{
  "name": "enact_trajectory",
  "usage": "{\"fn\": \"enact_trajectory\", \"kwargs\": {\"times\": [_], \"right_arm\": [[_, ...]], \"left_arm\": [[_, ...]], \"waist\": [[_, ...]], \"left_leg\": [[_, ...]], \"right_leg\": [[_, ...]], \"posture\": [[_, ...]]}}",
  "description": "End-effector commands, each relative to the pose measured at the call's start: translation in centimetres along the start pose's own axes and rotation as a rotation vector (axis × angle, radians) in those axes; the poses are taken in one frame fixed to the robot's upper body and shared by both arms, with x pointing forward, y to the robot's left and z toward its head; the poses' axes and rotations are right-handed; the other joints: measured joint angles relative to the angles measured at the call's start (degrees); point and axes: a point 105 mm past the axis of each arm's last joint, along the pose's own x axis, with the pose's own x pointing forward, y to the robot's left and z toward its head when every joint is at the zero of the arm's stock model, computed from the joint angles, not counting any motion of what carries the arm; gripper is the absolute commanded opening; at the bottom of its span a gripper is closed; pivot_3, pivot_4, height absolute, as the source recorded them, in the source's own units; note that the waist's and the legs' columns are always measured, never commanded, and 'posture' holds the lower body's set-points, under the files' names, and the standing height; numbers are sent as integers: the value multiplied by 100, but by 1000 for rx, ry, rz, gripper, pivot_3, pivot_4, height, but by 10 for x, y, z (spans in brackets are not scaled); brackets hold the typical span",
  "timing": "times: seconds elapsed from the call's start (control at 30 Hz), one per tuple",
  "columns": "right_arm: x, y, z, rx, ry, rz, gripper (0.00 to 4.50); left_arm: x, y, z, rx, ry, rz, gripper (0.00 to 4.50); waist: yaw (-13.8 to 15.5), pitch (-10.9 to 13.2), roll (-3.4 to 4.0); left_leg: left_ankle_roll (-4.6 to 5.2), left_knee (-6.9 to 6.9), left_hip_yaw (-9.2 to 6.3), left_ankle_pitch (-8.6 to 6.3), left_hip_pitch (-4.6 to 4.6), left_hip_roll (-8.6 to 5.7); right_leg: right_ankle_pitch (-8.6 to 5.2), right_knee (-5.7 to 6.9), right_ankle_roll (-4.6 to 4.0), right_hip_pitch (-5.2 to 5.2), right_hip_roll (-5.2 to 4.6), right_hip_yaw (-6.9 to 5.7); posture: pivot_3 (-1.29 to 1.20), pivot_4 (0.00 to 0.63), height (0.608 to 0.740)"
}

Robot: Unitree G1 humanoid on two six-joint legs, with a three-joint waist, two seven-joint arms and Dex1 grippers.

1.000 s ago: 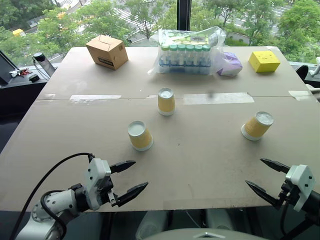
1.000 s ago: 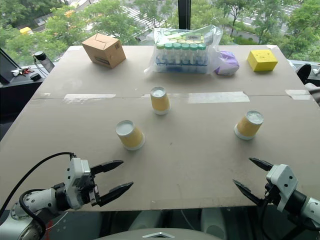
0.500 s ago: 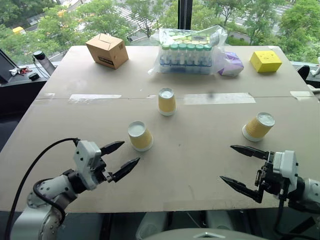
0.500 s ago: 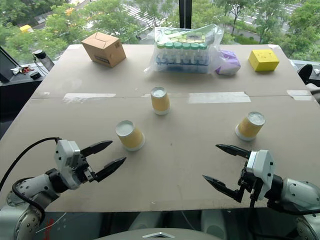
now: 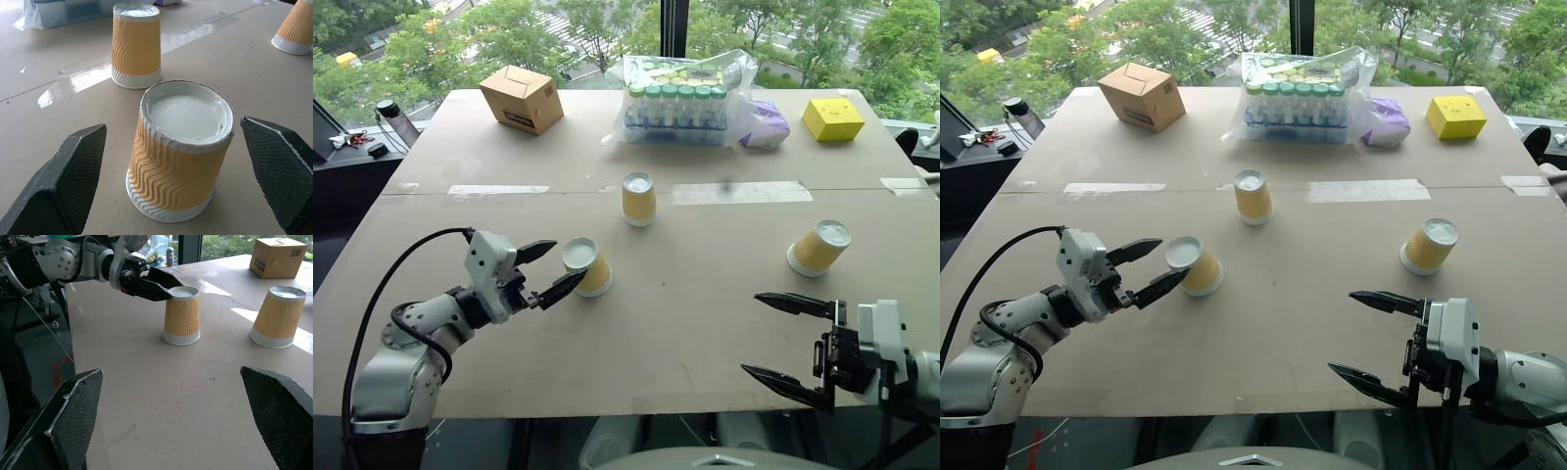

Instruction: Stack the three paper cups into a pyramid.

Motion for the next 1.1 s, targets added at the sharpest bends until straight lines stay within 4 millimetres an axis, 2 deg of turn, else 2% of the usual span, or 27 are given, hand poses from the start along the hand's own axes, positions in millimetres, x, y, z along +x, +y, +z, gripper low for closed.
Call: {"fn": "enact_trajectory", "kwargs": {"times": [0.03, 0.23, 0.33, 0.4, 0.43, 0.47, 0.6, 0.9, 1.0, 1.1], "right_arm": [[-1, 1, 10, -62, -21, -13, 4440], [-3, 2, 8, -63, -13, -42, 4440], [-4, 3, 7, -59, -7, -56, 4500], [-5, 4, 6, -56, -5, -64, 4500], [-5, 5, 6, -55, -3, -67, 4500], [-5, 5, 6, -55, -2, -70, 4500], [-5, 5, 6, -55, -1, -93, 4500], [-4, 8, 4, -60, 8, -139, 4500], [-4, 10, 5, -58, 9, -176, 4500], [-6, 11, 4, -57, 17, -215, 4500]], "left_arm": [[3, 2, 1, 48, -1, -30, 4500], [14, 2, -4, 69, -6, -85, 4500], [17, 2, -5, 72, -19, -105, 3765], [19, 2, -5, 77, -24, -118, 2796], [20, 2, -5, 81, -27, -128, 2460], [21, 1, -4, 85, -32, -144, 2393], [27, -5, 5, 95, -52, -220, 2390], [81, -30, 31, 119, -57, -402, 2390], [104, -36, 31, 122, -50, -437, 2390], [115, -38, 27, 130, -35, -458, 2390]], "waist": [[0, 0, 0], [-2, 1, 1], [-2, 1, 0], [-2, 1, 1], [-2, 1, 1], [-3, 1, 1], [-2, 1, 0], [-3, 2, -1], [-1, 1, -1], [-21, 1, -2]], "left_leg": [[0, 0, 0, 0, 0, 0], [-1, 0, -2, 0, 0, 1], [-1, 0, -2, 0, 0, 0], [-1, 0, -2, -1, -1, 1], [-1, 0, -2, -1, -1, 1], [-1, 0, -2, -1, -1, 1], [-1, 1, -2, -1, -1, 0], [-1, 6, -6, 0, -4, -3], [-2, 7, -7, 0, -5, -3], [-2, 8, -6, 0, -5, -3]], "right_leg": [[0, 0, 0, 0, 0, 0], [0, 0, 0, -1, 1, 0], [0, 0, 0, -1, 0, 0], [0, -1, 0, -2, 0, 0], [0, -1, 0, -2, 0, 0], [0, -1, 0, -2, 0, 0], [0, 0, 1, -1, 0, 0], [1, 0, 1, -1, 1, -3], [1, 0, 1, -2, 2, -4], [1, 1, 1, -3, 4, -1]], "posture": [[0, 150, 740], [0, 150, 740], [0, 150, 740], [0, 150, 740], [0, 150, 740], [0, 150, 740], [0, 150, 740], [0, 150, 740], [0, 150, 740], [0, 150, 740]]}}
